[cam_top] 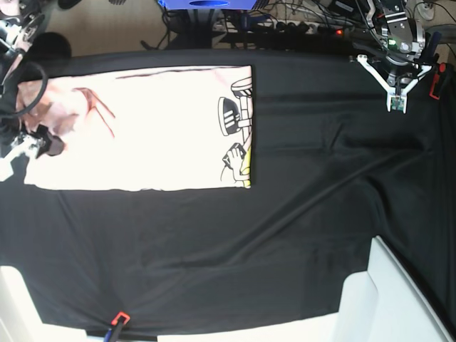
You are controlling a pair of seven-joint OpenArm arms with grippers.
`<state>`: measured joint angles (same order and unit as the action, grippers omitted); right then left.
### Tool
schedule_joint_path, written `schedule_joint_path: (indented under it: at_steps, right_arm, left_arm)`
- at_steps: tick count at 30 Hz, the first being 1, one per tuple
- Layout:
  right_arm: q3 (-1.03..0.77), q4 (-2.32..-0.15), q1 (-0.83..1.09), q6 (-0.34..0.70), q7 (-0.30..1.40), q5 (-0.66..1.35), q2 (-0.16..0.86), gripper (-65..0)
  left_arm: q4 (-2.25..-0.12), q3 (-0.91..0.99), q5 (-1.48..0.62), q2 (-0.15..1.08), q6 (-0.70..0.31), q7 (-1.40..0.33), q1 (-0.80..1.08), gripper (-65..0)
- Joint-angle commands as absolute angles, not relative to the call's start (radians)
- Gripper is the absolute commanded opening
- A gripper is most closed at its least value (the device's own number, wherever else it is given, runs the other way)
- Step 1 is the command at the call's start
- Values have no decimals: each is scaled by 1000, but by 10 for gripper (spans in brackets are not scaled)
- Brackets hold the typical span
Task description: Fold the T-shirt properly
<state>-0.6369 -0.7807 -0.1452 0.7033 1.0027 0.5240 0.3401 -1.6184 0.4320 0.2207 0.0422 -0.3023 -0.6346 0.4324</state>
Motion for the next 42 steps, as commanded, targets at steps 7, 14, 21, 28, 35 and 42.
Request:
schedule_joint_path:
  at_steps: [7, 14, 21, 28, 35, 42]
  right_arm:
    - [-628, -769, -128, 698, 1069, 487, 337, -556]
    - [-627, -779, -127, 698, 1064, 487, 357, -649]
    - [-627, -869, -124, 698, 1056, 487, 384, -650]
    - [-627, -1101, -62, 698, 1050, 487, 380, -650]
    - [-624, -1187, -62, 698, 1058, 486, 383, -650]
    - [-512, -1412, 13, 698, 1055, 489, 348, -650]
  left_arm:
    - [-1612, 438, 223, 51, -292, -625, 430, -638]
    - [-1577, 438, 223, 51, -292, -625, 432, -638]
    - [-1584, 438, 223, 51, -292, -625, 437, -640]
    - [-1586, 438, 223, 51, -292, -625, 437, -640]
    - [-1586, 438, 223, 51, -292, -625, 437, -640]
    - [-1586, 438, 223, 51, -292, -625, 438, -640]
